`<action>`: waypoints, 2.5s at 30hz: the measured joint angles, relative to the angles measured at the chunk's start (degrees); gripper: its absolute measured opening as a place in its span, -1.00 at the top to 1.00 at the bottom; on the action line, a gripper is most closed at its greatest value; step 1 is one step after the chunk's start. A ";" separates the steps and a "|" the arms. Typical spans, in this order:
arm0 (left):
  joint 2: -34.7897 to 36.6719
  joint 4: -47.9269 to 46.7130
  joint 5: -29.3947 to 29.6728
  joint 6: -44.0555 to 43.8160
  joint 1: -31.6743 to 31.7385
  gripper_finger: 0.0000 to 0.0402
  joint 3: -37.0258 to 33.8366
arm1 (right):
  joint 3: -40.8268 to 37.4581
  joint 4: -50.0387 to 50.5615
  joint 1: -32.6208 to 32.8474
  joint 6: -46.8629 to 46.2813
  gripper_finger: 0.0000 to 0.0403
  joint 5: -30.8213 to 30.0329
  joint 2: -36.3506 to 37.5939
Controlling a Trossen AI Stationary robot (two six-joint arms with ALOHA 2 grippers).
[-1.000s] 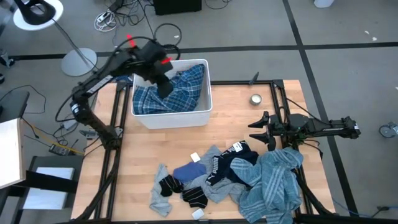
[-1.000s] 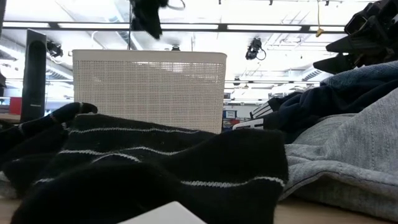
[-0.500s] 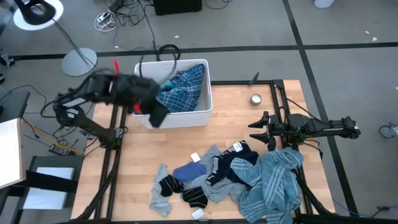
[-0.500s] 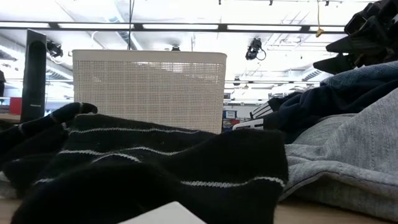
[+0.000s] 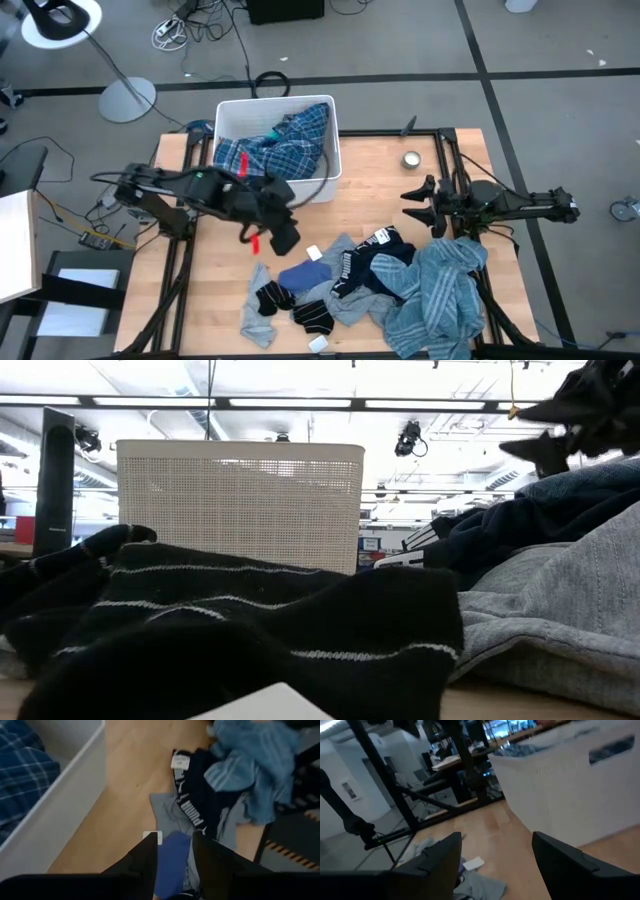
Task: Sort clothes
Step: Put the black underwear into the white laundry bin
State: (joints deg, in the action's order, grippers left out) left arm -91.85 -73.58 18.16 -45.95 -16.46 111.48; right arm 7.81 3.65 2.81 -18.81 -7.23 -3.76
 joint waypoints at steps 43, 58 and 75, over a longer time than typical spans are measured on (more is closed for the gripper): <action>30.20 35.63 -1.32 3.82 -14.75 0.49 -63.23 | 74.17 48.67 13.64 -9.13 -0.13 4.71 -101.98; 26.94 62.41 -8.74 8.04 -16.14 0.50 -74.29 | 74.55 51.10 14.03 -20.97 0.94 11.86 -101.53; 8.13 65.25 -10.44 9.74 -16.66 0.50 -72.72 | 111.29 76.18 10.00 -15.16 0.98 -7.95 -93.40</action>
State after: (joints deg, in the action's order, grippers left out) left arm -83.72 -8.33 7.72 -36.21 -33.12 38.76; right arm 119.10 79.83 12.81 -33.97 -15.18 -97.16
